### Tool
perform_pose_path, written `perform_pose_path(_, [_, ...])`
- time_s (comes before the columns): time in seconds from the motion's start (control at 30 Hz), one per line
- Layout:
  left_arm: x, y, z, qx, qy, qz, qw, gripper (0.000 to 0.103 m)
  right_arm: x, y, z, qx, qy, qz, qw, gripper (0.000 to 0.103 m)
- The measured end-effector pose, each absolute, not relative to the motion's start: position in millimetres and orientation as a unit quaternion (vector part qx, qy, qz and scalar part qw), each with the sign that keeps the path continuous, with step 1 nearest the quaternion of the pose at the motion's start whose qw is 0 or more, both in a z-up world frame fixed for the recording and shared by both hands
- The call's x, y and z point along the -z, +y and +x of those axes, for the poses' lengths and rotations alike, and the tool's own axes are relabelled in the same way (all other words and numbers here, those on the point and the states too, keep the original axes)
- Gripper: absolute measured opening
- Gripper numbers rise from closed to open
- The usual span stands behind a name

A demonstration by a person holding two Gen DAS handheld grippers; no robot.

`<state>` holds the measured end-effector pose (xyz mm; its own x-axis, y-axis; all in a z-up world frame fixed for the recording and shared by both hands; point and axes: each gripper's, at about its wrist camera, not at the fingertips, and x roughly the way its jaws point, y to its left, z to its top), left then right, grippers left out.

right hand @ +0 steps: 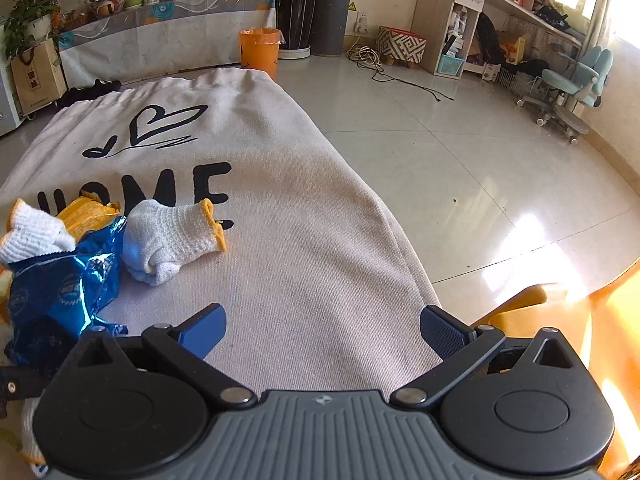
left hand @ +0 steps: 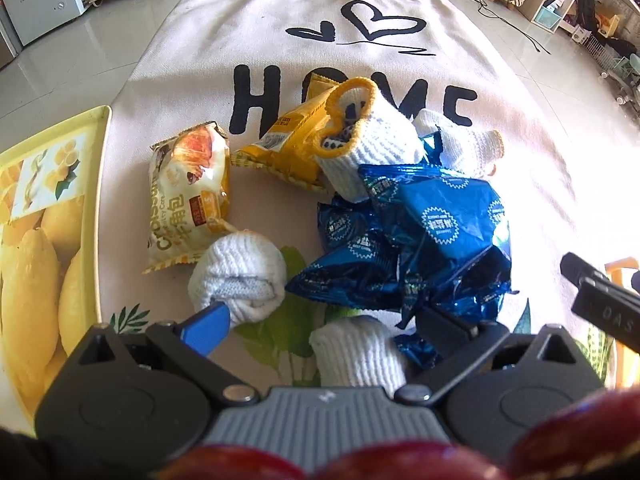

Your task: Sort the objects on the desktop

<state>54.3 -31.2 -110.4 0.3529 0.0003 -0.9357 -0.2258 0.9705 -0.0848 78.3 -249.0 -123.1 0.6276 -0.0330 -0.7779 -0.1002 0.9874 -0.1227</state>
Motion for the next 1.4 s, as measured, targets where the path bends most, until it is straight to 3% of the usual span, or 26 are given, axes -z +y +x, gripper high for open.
perform_pose_path(0.37, [100, -28, 29, -0.059, 0.554, -0.1, 0.824, 0.103, 135, -238, 18, -0.08, 0.479, -0.09, 0.87, 0.103])
perform_pose_path(0.7, [98, -22, 5, -0.074, 0.556, -0.1, 0.822, 0.103, 161, -224, 21, -0.09, 0.515, -0.087, 0.848, 0.103])
perform_pose_path(1.4, [107, -31, -34, -0.125, 0.567, -0.074, 0.811, 0.103, 149, -222, 31, -0.074, 0.499, -0.054, 0.862, 0.103])
